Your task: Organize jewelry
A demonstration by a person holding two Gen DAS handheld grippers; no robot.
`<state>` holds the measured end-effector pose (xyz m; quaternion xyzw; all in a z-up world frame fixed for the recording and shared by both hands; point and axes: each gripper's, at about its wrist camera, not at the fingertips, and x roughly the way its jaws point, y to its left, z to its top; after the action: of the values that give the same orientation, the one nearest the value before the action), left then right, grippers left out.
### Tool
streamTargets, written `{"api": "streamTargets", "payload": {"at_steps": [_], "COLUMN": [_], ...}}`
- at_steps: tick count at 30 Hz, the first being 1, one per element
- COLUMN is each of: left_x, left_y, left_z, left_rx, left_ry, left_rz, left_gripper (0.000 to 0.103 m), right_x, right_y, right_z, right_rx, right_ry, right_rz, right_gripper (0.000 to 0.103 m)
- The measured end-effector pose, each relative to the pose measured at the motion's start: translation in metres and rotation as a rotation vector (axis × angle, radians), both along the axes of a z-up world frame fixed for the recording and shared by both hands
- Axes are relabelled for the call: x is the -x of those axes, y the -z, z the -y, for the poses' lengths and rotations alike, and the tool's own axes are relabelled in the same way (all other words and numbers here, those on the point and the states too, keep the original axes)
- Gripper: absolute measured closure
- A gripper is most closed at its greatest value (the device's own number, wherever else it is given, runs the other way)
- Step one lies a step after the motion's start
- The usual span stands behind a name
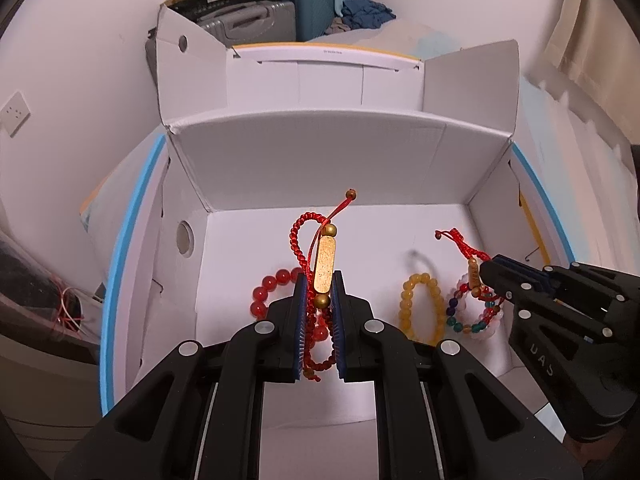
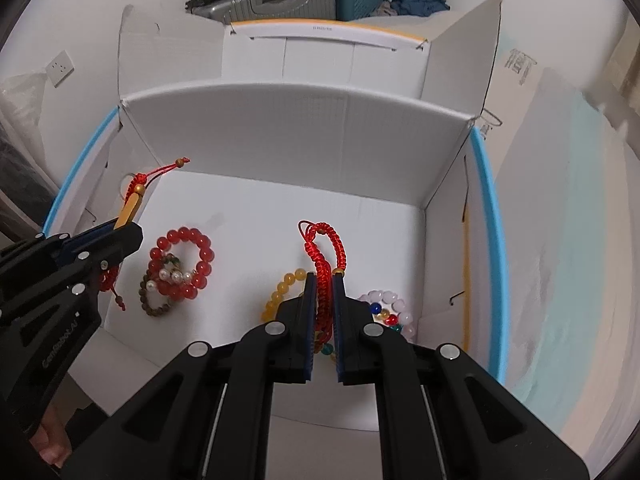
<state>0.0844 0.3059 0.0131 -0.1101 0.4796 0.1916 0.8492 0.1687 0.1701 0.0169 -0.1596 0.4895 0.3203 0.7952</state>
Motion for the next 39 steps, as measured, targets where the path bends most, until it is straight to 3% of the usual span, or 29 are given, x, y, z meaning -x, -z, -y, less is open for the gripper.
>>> {"api": "streamTargets", "payload": {"at_steps": [4,5,6,8,10,12,16,19,23,27,34,39], "left_x": [-0.001,0.0,0.0,0.001,0.002,0.003,0.008,0.011,0.02,0.038,0.067,0.093], "left_y": [0.005,0.006,0.006,0.006,0.002,-0.002,-0.004,-0.007,-0.021,-0.032,-0.051,-0.06], "left_z": [-0.003,-0.005,-0.006,-0.007,-0.007,-0.007,-0.009,-0.009,-0.003,0.004,0.009,0.016], "left_rx": [-0.004,-0.005,-0.005,-0.003,-0.012,-0.019,-0.03,-0.029,-0.072,-0.103,-0.114,-0.118], "left_ry": [-0.007,-0.014,-0.018,-0.022,-0.027,-0.038,-0.052,-0.052,-0.057,-0.042,-0.053,-0.054], "left_rz": [-0.019,-0.019,-0.021,-0.019,-0.009,0.004,0.01,0.01,0.041,0.077,0.117,0.16], "left_gripper": [0.09,0.088,0.088,0.088,0.081,0.066,0.048,0.044,0.02,0.006,0.006,0.006], "right_x": [0.0,0.0,0.0,0.001,0.003,0.004,0.003,0.004,0.016,0.036,0.078,0.102], "right_y": [0.005,0.006,0.007,0.006,0.002,-0.006,-0.018,-0.021,-0.03,-0.043,-0.065,-0.07], "right_z": [-0.002,-0.002,-0.003,-0.002,-0.001,0.004,0.017,0.028,0.039,0.05,0.071,0.078], "right_rx": [0.008,0.009,0.011,0.009,0.0,-0.028,-0.064,-0.084,-0.097,-0.123,-0.134,-0.125], "right_ry": [0.012,0.011,0.014,0.021,0.024,0.039,0.075,0.108,0.129,0.153,0.216,0.219], "right_rz": [-0.009,-0.013,-0.013,0.005,0.018,0.032,0.055,0.048,0.072,0.117,0.221,0.228], "right_gripper": [0.093,0.087,0.073,0.061,0.059,0.043,0.026,0.025,0.024,0.012,0.008,0.008]}}
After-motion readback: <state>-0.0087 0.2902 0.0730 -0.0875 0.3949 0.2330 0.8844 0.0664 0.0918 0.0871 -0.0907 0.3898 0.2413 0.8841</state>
